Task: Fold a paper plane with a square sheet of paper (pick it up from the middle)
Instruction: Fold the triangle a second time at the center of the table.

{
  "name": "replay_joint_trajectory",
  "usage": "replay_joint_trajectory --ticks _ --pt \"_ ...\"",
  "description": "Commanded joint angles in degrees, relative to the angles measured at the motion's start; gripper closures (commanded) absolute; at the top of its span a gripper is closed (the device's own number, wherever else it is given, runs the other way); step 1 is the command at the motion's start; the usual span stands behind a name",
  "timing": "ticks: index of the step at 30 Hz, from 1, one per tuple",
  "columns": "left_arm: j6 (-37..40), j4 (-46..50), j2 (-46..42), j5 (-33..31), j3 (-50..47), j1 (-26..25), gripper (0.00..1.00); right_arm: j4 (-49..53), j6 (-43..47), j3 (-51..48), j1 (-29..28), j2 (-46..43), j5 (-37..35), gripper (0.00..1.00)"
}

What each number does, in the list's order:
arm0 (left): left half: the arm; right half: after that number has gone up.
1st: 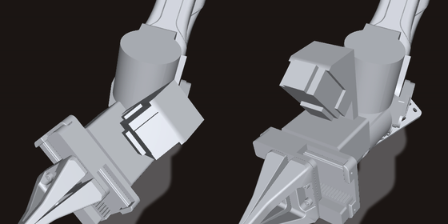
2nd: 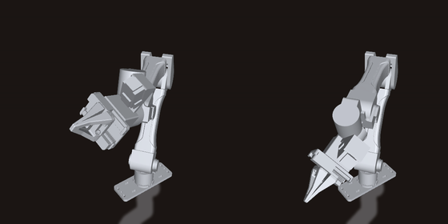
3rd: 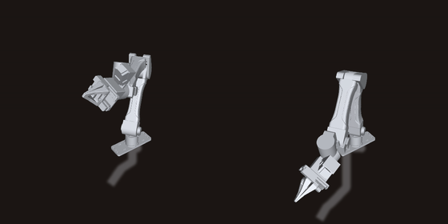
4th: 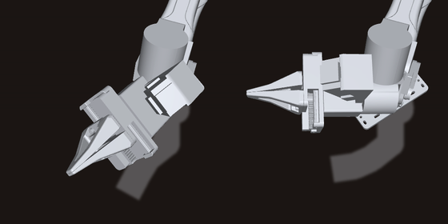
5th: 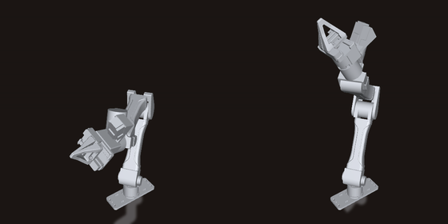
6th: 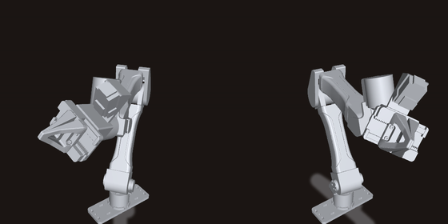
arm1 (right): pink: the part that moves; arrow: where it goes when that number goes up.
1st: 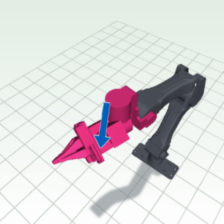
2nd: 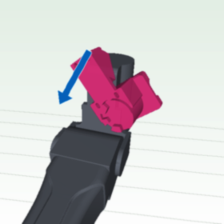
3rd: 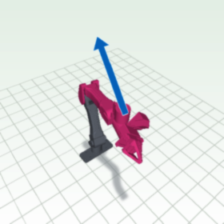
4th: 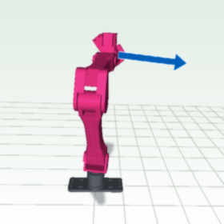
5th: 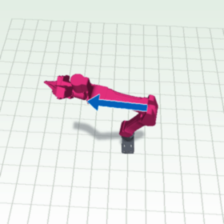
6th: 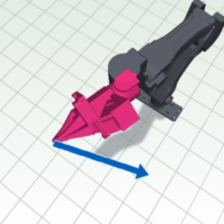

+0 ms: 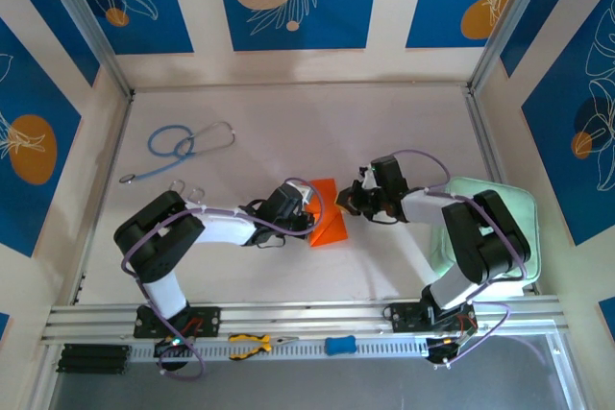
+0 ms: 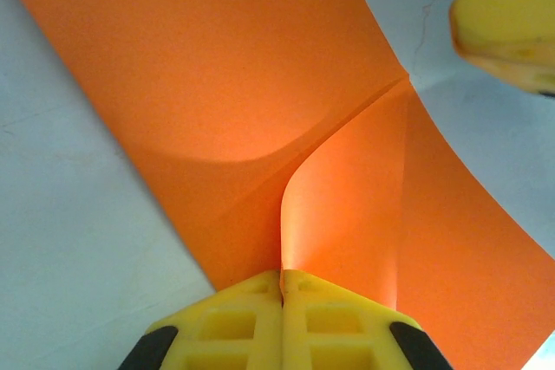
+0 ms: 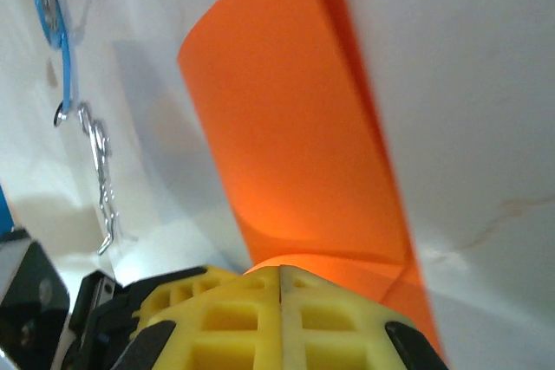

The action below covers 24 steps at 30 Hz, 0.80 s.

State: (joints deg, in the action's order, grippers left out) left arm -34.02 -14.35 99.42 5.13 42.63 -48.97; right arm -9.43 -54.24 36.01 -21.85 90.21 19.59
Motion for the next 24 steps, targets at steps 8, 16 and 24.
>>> replay_joint_trajectory --ticks 8,16,24 --pt "0.6 3.9 0.6 0.4 -0.3 0.5 1.00 0.6 1.0 1.5 -2.9 4.8 3.9 0.98" --pt "0.6 4.2 0.3 0.2 -0.4 0.4 1.00 0.2 1.4 0.1 -3.8 4.8 2.7 0.99" --pt "0.3 3.8 0.6 0.4 -0.1 0.5 1.00 -0.6 1.4 0.6 -5.1 3.6 1.2 0.99"
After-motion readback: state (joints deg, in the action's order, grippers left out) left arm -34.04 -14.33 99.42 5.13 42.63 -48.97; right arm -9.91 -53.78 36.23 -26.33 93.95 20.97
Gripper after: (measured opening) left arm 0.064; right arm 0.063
